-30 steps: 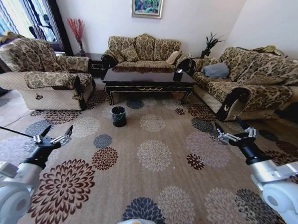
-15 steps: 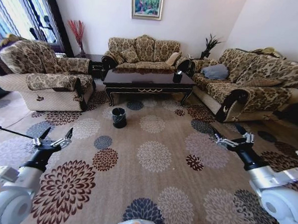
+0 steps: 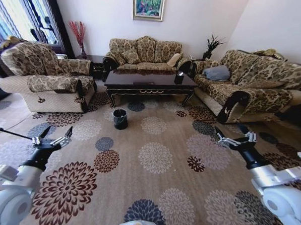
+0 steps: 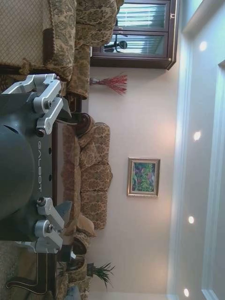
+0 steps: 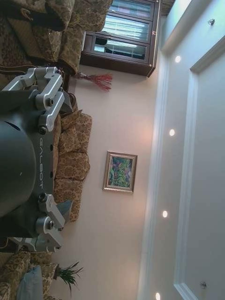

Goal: Move to the front of the table and pick up the trash from the floor, then place it into the trash bin.

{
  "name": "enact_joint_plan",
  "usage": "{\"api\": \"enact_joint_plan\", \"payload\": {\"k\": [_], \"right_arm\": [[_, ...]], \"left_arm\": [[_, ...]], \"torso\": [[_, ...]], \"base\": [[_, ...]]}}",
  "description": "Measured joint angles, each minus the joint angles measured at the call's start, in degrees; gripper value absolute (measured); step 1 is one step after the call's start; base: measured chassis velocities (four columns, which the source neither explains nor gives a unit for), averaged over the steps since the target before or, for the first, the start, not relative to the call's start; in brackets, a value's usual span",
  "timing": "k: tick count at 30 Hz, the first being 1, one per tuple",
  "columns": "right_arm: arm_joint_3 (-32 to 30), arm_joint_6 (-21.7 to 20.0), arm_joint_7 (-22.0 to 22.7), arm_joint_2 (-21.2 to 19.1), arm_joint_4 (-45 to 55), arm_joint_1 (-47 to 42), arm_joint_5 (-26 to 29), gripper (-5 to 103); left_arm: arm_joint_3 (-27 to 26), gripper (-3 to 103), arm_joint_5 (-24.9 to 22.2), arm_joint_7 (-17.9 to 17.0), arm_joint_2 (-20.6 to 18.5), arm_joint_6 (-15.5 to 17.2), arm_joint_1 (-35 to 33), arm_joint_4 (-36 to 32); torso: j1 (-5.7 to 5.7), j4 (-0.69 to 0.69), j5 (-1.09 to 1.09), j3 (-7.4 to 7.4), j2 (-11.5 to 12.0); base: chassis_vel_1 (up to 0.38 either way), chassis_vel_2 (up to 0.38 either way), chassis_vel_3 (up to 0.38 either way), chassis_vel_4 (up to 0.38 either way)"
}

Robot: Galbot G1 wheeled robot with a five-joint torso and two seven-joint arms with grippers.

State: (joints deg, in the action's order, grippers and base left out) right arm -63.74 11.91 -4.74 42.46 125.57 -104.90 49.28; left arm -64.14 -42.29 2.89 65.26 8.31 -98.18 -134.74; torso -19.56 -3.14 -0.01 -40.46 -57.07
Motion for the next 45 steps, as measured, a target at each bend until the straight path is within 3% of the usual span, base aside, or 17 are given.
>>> {"api": "enact_joint_plan", "payload": {"k": [14, 31, 35, 45], "right_arm": [[4.3, -0.4, 4.3, -0.5, -1.3, 2.7, 3.0, 100], [6.8, -0.3, 4.0, -1.3, -2.7, 5.1, 3.3, 100], [7.2, -0.2, 4.9, -1.4, -2.7, 5.4, 3.2, 100], [7.3, -0.2, 6.1, -2.4, -1.3, 6.8, 2.8, 100]], "left_arm": [[1.3, 100, 0.1, -0.8, 0.0, 0.8, 1.4, 0.2], [1.3, 100, 0.3, -0.9, -0.3, 0.9, 1.7, 0.7], [2.1, 100, 0.7, -2.8, -0.3, 1.2, 2.0, 0.8], [2.2, 100, 2.2, -4.4, -0.6, 1.6, 2.3, 1.4]], "torso": [[-1.82, 0.00, 0.01, -2.25, -4.0], [-3.86, 0.00, 0.00, -4.74, -8.6], [-4.47, 0.00, 0.01, -5.53, -10.0], [-4.64, 0.00, 0.00, -5.77, -10.4]], "base": [[0.000, 0.000, 0.000, 0.000], [0.000, 0.000, 0.000, 0.000], [0.000, 0.000, 0.000, 0.000], [0.000, 0.000, 0.000, 0.000]]}}
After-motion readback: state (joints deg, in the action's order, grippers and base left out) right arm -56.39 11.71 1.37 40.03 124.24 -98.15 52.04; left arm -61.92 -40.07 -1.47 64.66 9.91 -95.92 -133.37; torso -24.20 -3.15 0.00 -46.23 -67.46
